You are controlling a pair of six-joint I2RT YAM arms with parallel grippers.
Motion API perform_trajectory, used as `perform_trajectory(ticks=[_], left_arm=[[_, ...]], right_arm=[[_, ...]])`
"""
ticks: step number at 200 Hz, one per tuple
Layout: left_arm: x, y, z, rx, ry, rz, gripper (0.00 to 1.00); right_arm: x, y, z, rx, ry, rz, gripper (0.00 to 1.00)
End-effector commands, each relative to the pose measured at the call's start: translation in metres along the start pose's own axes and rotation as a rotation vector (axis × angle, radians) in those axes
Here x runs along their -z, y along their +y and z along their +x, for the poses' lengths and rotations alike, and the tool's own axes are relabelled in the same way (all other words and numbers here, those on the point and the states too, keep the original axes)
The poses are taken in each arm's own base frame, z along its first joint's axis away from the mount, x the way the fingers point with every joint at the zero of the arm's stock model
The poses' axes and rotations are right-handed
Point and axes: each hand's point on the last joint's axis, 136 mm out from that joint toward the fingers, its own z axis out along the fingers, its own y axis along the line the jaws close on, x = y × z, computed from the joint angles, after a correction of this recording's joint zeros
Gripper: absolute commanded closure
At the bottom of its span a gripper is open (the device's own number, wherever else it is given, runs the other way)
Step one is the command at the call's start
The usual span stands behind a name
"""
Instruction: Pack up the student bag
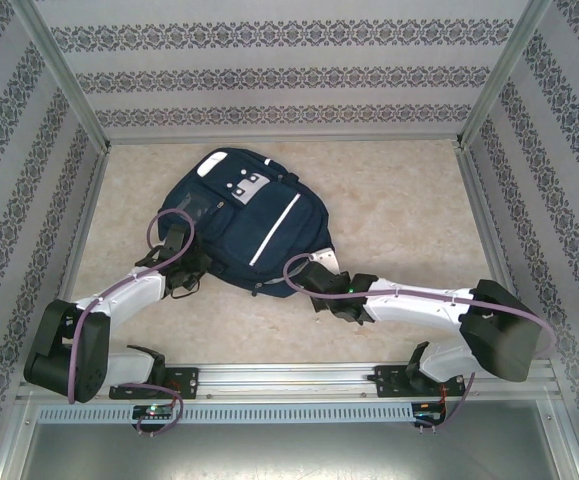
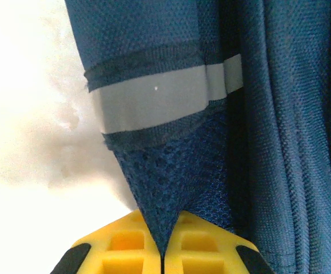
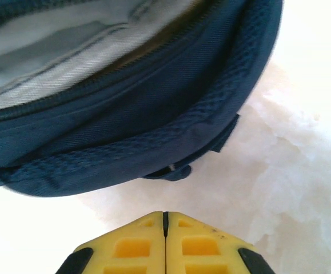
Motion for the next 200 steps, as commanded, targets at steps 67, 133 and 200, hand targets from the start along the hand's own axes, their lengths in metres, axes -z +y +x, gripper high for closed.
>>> perform_trajectory(ticks=[67, 133, 200], left_arm=[[0.003, -0.001, -0.004, -0.010, 0.014, 0.002, 1.00], [0.004, -0.007, -0.002, -0.017, 0.038, 0.010, 1.00], [0.005, -0.013, -0.002, -0.007, 0.043, 0.024, 1.00]], right_arm=[[0.022, 0.141, -0.038, -0.008, -0.066, -0.331, 0.68], [-0.011, 0.174, -0.037, -0.204, -0.091, -0.447, 0.62], [-0.036, 0.154, -0.031, -0.283, -0.090, -0.368, 0.59]])
